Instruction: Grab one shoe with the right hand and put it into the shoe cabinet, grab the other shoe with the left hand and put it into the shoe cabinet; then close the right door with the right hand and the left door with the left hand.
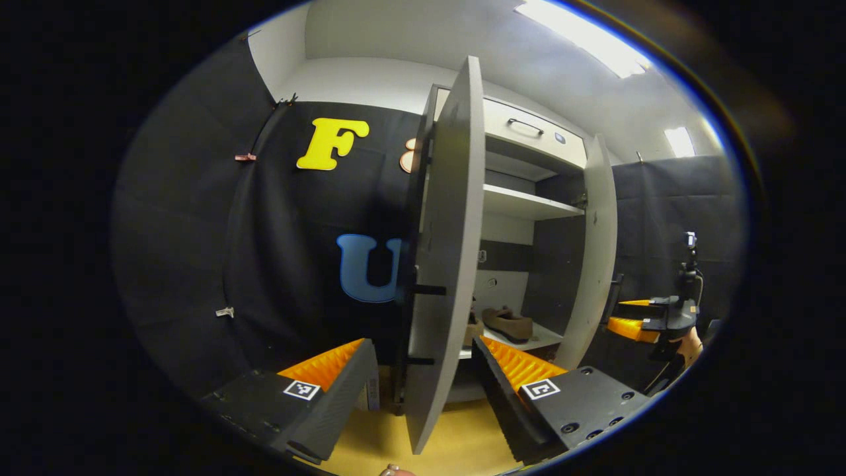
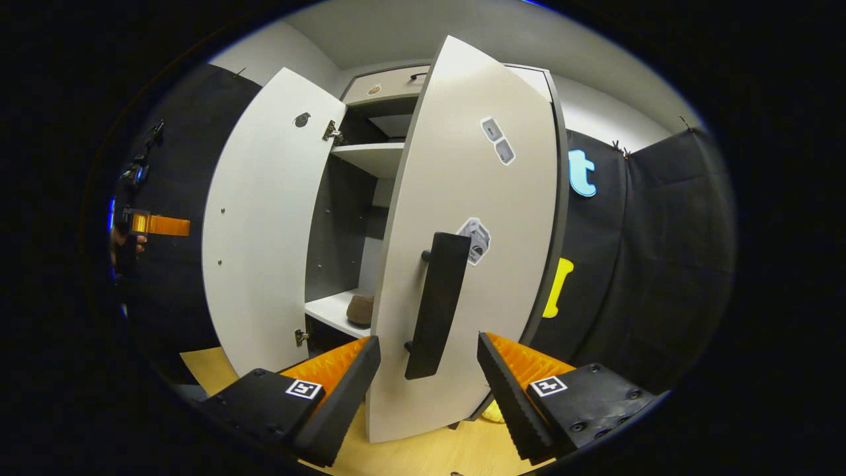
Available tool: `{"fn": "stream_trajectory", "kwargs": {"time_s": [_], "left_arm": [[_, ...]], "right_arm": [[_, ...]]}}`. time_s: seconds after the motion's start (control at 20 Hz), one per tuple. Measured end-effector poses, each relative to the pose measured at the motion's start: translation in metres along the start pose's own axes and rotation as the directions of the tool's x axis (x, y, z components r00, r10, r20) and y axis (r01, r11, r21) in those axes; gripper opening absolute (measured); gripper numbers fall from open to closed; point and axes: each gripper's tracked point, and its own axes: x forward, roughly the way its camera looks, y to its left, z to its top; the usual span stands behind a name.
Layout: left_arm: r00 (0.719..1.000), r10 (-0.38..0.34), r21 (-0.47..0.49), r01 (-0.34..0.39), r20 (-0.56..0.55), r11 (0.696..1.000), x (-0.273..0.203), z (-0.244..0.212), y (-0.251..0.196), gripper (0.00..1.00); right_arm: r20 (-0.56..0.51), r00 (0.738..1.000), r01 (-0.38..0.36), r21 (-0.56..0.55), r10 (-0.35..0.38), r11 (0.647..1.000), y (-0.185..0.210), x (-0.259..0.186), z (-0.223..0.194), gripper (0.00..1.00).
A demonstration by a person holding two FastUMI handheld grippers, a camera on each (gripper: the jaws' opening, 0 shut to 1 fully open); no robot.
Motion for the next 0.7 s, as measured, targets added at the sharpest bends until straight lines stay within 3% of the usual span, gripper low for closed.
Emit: {"fn": "stream_trajectory", "kwargs": {"time_s": [0.3,0.55,0.7], "left_arm": [[1.000,-0.018,-0.031,0.017,-0.007,0.999,0.023,-0.008,0.015,0.95],[1.000,-0.017,0.072,0.017,0.003,0.997,0.026,-0.003,0.005,0.94],[0.999,-0.040,0.063,0.040,-0.003,0.997,0.032,-0.005,-0.020,0.94]], "right_arm": [[-0.015,0.998,0.059,0.028,-0.059,0.998,-0.012,-0.021,-0.003,0.98],[-0.025,0.997,0.070,0.054,-0.068,0.996,-0.019,-0.028,-0.008,0.98],[-0.020,0.999,0.050,0.068,-0.049,0.996,-0.017,-0.026,-0.008,0.98]]}}
